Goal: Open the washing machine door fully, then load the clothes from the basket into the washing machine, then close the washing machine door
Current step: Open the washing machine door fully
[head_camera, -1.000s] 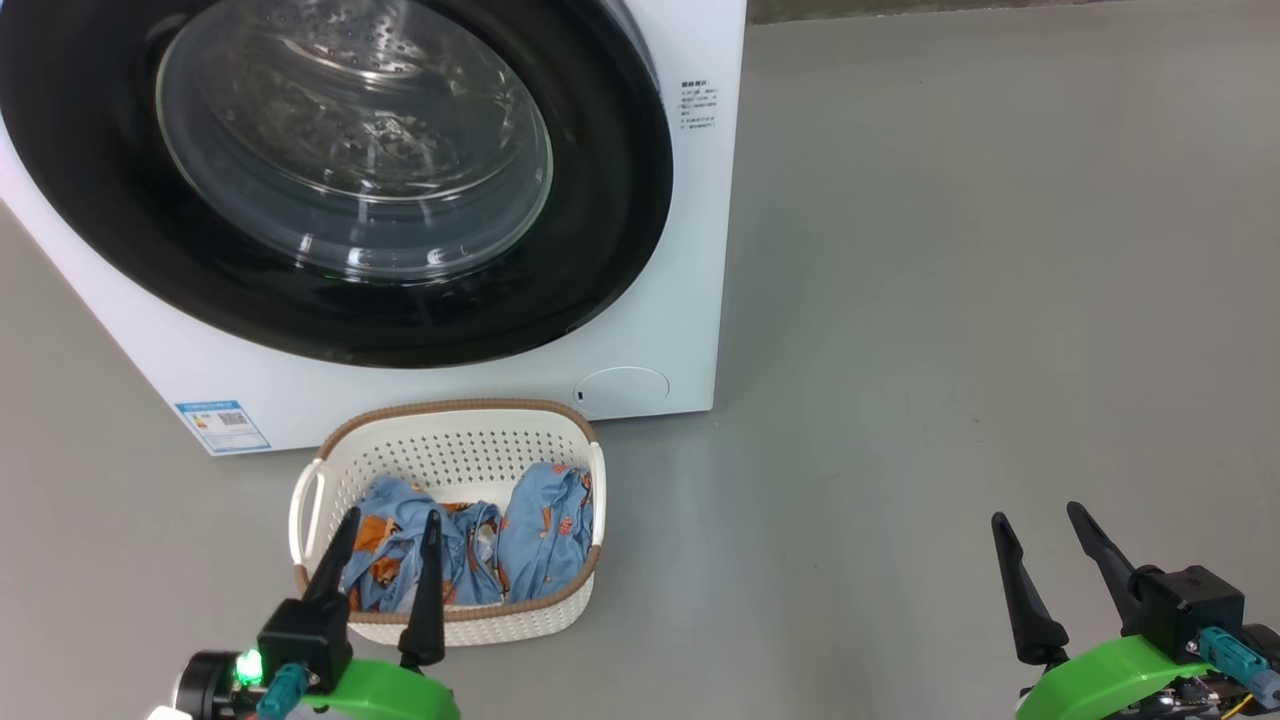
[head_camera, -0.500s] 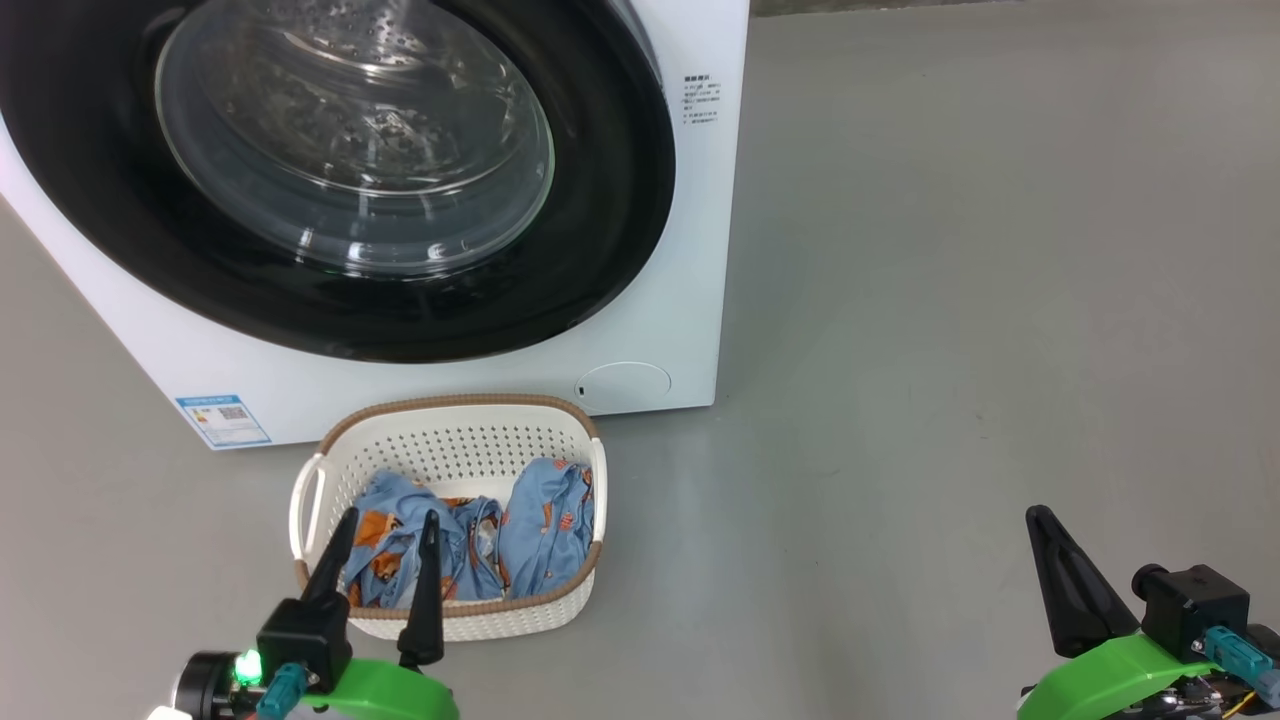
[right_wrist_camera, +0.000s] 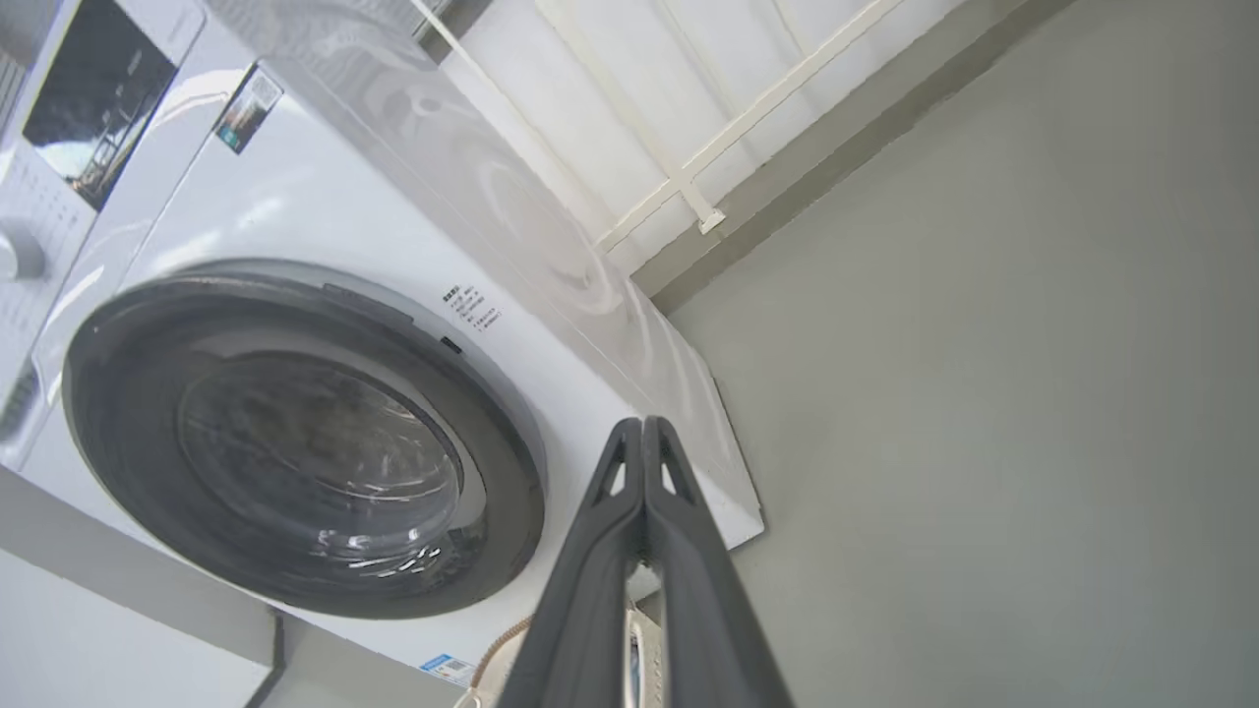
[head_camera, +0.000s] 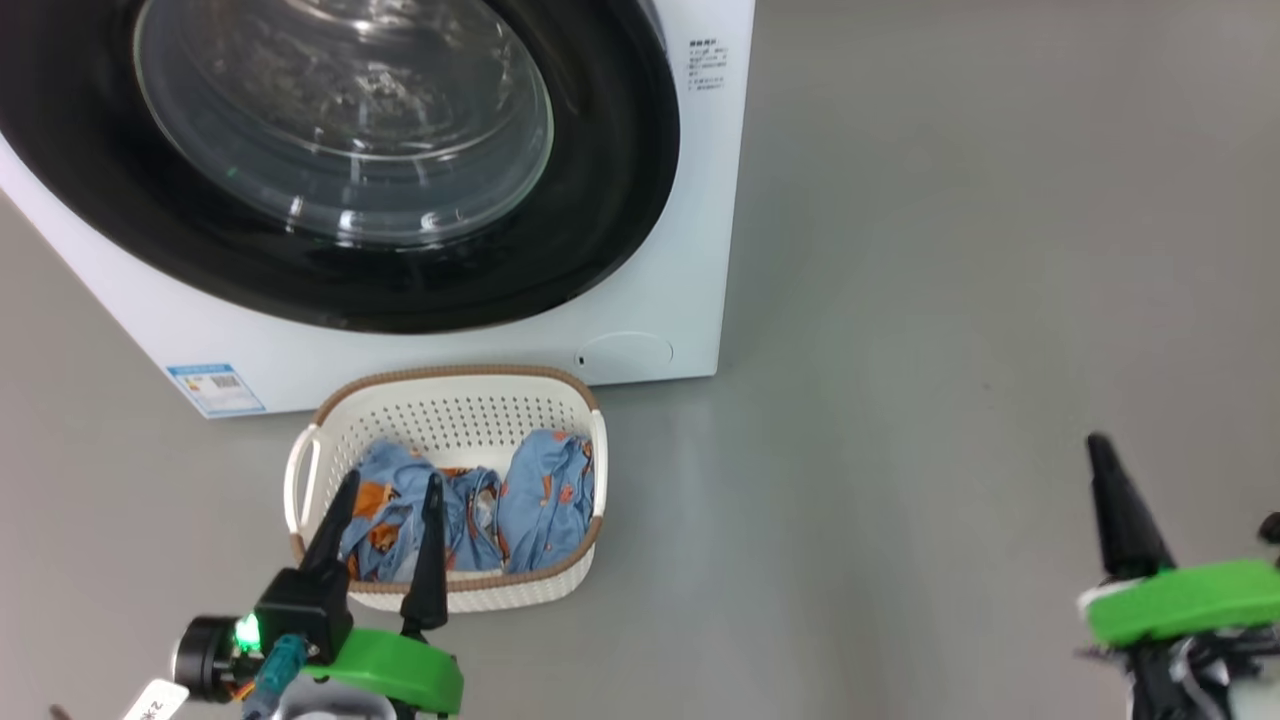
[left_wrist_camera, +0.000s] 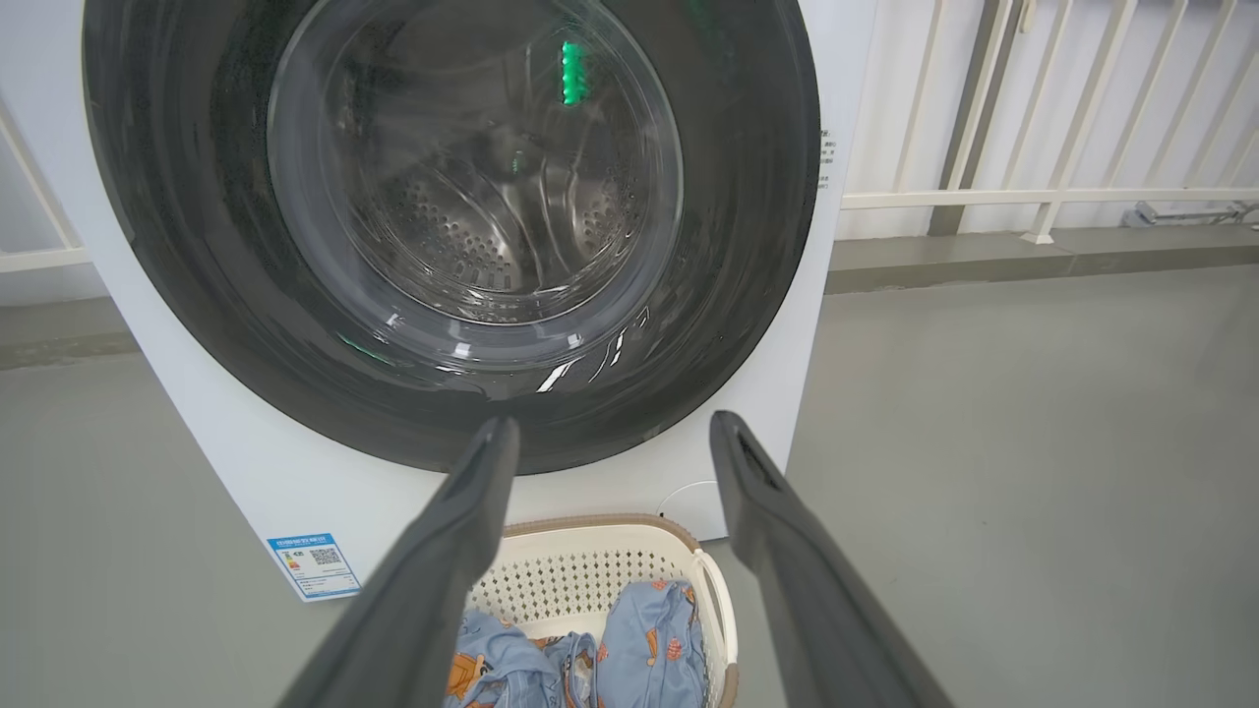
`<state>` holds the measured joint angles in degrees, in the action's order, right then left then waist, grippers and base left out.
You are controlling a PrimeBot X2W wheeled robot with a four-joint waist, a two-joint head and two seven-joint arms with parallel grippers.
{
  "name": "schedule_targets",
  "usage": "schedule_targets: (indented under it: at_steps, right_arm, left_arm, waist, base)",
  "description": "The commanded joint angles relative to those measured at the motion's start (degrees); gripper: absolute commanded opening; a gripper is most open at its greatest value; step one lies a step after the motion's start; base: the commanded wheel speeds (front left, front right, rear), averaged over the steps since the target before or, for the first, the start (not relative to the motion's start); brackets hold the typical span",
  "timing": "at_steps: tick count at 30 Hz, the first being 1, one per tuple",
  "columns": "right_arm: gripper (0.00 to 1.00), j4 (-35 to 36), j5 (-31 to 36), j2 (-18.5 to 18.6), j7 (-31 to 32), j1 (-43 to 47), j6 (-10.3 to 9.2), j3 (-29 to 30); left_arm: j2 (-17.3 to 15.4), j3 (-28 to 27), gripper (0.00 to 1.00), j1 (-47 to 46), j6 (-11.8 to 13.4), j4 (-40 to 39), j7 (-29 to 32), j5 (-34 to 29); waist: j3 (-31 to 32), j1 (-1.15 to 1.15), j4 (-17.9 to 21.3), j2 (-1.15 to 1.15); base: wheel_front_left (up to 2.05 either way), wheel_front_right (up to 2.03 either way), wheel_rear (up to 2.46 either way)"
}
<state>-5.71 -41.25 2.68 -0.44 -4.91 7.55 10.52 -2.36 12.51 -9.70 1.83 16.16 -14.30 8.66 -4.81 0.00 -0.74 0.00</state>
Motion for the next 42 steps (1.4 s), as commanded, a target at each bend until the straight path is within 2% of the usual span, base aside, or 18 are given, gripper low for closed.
schedule_targets:
  at_steps: [1,4,8,14,21,32,42]
  right_arm:
    - [0.0,0.54,-6.06,0.26,1.34,-3.87,-0.06,-0.04]
    - [0.0,-2.68,-17.91,0.23,4.15,-8.48,-0.06,3.0]
    - [0.0,-8.21,-30.4,0.22,8.93,-15.65,-0.06,6.84]
    - [0.0,-16.01,-40.45,0.51,16.26,-25.94,-0.06,10.49]
    - [0.0,-22.86,-43.13,2.87,21.35,-35.5,-0.06,11.0]
    - [0.0,-34.06,-45.21,6.34,28.88,-55.27,-0.06,9.42]
    - [0.0,-38.94,-42.58,6.02,33.01,-67.89,-0.06,5.06]
  left_arm:
    - [-0.57,-1.53,1.0,-2.58,0.53,-1.94,-0.7,-0.17]
    - [-0.56,-0.92,1.0,-3.65,0.7,-2.56,-0.7,-0.19]
    - [-0.54,-0.14,1.0,-4.9,0.96,-3.08,-0.7,-0.02]
    - [-0.53,1.41,1.0,-6.56,2.03,-4.24,-0.7,0.79]
    - [-0.53,3.2,1.0,-8.37,3.37,-5.89,-0.7,1.78]
    - [-0.53,6.85,1.0,-11.67,5.32,-8.03,-0.7,3.43]
    - [-0.52,9.06,1.0,-13.84,6.6,-9.07,-0.7,4.58]
  waist:
    - [-1.57,0.0,-0.49,0.0]
    - [-3.61,0.0,-1.17,0.0]
    - [-6.26,0.0,-2.09,0.0]
    - [-9.95,0.0,-3.85,0.0]
    - [-13.84,0.0,-5.86,0.0]
    - [-20.36,0.0,-9.86,0.0]
    - [-23.37,0.0,-12.17,0.0]
  base:
    - [0.0,0.0,0.0]
    - [0.0,0.0,0.0]
    - [0.0,0.0,0.0]
    - [0.0,0.0,0.0]
    - [0.0,0.0,0.0]
    - [0.0,0.0,0.0]
    - [0.0,0.0,0.0]
